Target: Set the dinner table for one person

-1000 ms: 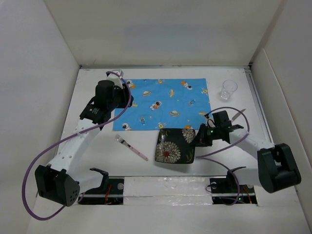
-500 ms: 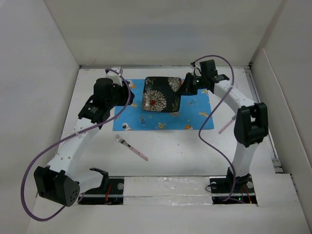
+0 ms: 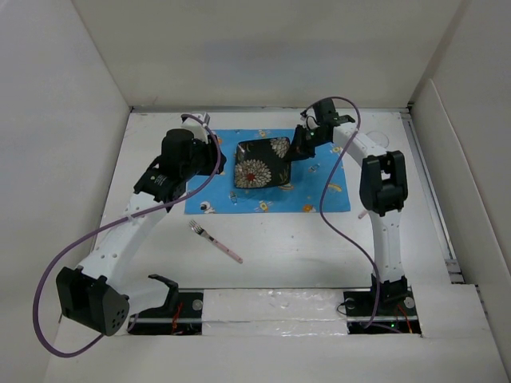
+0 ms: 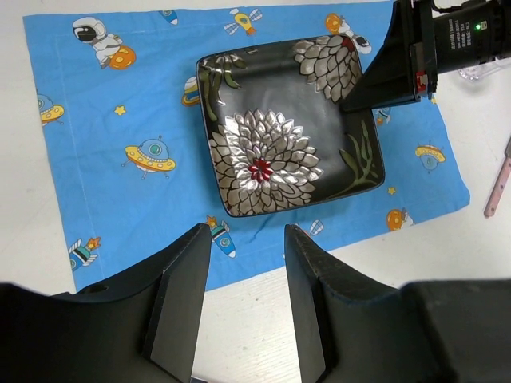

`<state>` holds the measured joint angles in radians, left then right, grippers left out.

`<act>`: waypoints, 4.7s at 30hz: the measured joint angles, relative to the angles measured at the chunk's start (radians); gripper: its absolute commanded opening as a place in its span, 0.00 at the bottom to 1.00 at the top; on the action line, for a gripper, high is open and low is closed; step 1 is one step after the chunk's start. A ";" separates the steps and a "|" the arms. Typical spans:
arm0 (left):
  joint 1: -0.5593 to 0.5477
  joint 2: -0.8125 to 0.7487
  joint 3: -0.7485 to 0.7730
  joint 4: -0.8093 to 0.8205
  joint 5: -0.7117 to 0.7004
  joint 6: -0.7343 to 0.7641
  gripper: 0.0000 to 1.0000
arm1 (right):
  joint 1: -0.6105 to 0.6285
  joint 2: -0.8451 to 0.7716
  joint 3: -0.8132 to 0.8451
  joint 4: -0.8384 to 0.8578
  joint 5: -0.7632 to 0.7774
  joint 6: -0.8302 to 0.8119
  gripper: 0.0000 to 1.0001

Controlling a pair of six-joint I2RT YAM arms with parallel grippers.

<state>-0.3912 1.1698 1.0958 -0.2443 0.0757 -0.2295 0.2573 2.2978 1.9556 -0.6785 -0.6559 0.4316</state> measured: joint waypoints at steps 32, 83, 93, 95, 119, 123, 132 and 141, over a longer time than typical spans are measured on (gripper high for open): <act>0.000 0.049 0.000 0.030 0.018 -0.036 0.31 | -0.049 -0.107 0.006 -0.103 0.104 -0.091 0.00; -0.003 0.093 0.011 0.024 0.107 -0.011 0.31 | -0.448 -0.195 -0.102 -0.018 0.728 0.102 0.00; -0.003 0.123 0.012 0.023 0.107 -0.011 0.31 | -0.257 -0.195 0.067 -0.059 0.688 0.071 0.00; -0.003 0.123 0.012 0.024 0.107 -0.011 0.31 | -0.226 -0.183 0.098 -0.074 0.681 0.069 0.00; -0.002 0.123 0.012 0.023 0.104 -0.011 0.31 | -0.159 0.084 0.352 -0.212 0.800 0.032 0.30; -0.003 0.123 0.012 0.023 0.104 -0.011 0.31 | -0.158 0.084 0.384 -0.219 0.786 0.033 0.44; -0.002 0.123 0.012 0.024 0.131 -0.016 0.31 | -0.195 -0.116 0.212 -0.144 0.731 0.066 0.15; -0.090 0.123 0.008 0.023 0.132 -0.019 0.31 | -0.413 -0.895 -0.723 0.124 0.749 0.207 0.12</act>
<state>-0.4808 1.2930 1.1038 -0.2214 0.2077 -0.2485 -0.1555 1.4033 1.2331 -0.5545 0.0933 0.6384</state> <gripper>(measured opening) 0.305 0.010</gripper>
